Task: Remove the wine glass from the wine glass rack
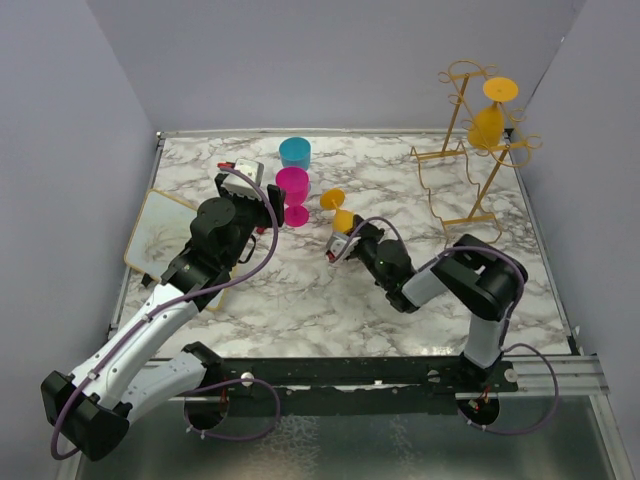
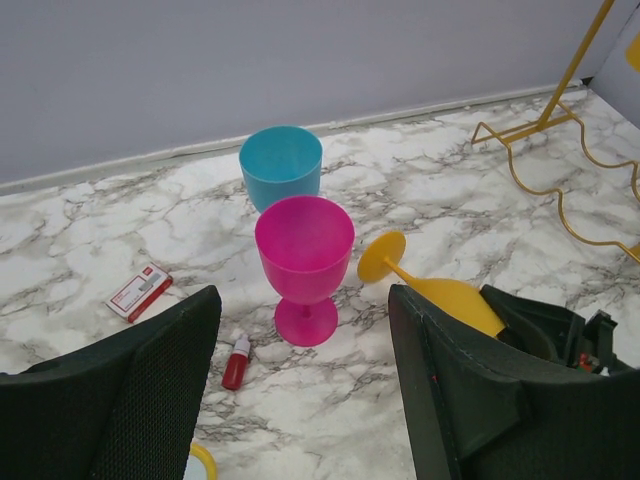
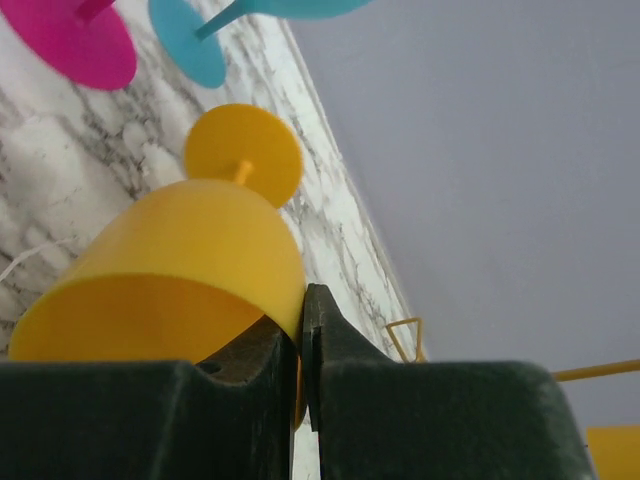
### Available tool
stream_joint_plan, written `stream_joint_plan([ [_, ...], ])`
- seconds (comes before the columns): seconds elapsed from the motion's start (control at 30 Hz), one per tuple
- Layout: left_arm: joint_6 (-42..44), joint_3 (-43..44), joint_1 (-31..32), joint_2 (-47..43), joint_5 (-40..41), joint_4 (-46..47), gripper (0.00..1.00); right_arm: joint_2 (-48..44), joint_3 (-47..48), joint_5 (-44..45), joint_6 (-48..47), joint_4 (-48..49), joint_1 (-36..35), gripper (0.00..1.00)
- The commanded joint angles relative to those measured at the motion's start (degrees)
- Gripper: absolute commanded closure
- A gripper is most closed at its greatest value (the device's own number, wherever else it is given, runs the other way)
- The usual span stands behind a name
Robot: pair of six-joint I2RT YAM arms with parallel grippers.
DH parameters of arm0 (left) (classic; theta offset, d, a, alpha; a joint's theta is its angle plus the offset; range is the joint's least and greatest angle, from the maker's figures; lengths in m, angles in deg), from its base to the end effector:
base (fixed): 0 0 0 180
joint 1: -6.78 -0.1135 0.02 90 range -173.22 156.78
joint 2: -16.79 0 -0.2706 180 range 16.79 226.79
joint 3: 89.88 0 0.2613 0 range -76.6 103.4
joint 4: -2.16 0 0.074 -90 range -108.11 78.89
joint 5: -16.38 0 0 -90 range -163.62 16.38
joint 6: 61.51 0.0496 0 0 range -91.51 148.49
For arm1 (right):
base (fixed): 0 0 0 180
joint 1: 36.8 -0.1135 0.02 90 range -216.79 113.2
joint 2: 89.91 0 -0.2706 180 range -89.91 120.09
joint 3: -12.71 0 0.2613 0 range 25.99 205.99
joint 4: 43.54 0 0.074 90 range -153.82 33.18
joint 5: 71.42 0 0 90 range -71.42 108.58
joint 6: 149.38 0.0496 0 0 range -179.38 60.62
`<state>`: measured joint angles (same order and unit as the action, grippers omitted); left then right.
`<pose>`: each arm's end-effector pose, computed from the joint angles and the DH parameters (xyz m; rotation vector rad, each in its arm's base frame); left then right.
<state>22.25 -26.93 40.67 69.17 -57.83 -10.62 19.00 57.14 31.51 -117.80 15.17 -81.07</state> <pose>0.2012 -0.1189 0.3711 0.1754 1.6077 -0.3204 0.2526 0.2308 0.1214 -1.2000 1.1794 -0.3746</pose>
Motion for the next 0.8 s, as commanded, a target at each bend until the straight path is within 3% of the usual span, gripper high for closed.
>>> stream_joint_plan([
  [0.0, 0.6, -0.8, 0.3, -0.8, 1.2, 1.7, 0.30, -8.5, -0.1, 0.4, 6.6, -5.2, 0.2, 0.98],
  [0.17, 0.2, -0.9, 0.3, -0.2, 0.6, 1.7, 0.30, -24.3, 6.3, 3.4, 21.4, -35.4, 0.3, 0.99],
  [0.33, -0.2, -0.8, 0.3, 0.3, -0.3, 1.7, 0.30, -31.1, 20.7, 0.0, 38.2, -71.6, 0.2, 0.99],
  [0.47, -0.3, -1.1, 0.2, 0.7, -1.2, 1.8, 0.30, -29.9, 31.6, -1.3, 48.5, -94.0, 0.2, 0.99],
  [0.77, -1.3, -2.5, 0.0, 1.1, -6.0, 3.8, 0.24, -16.4, 60.2, -3.7, 61.3, -127.5, 2.7, 0.99],
])
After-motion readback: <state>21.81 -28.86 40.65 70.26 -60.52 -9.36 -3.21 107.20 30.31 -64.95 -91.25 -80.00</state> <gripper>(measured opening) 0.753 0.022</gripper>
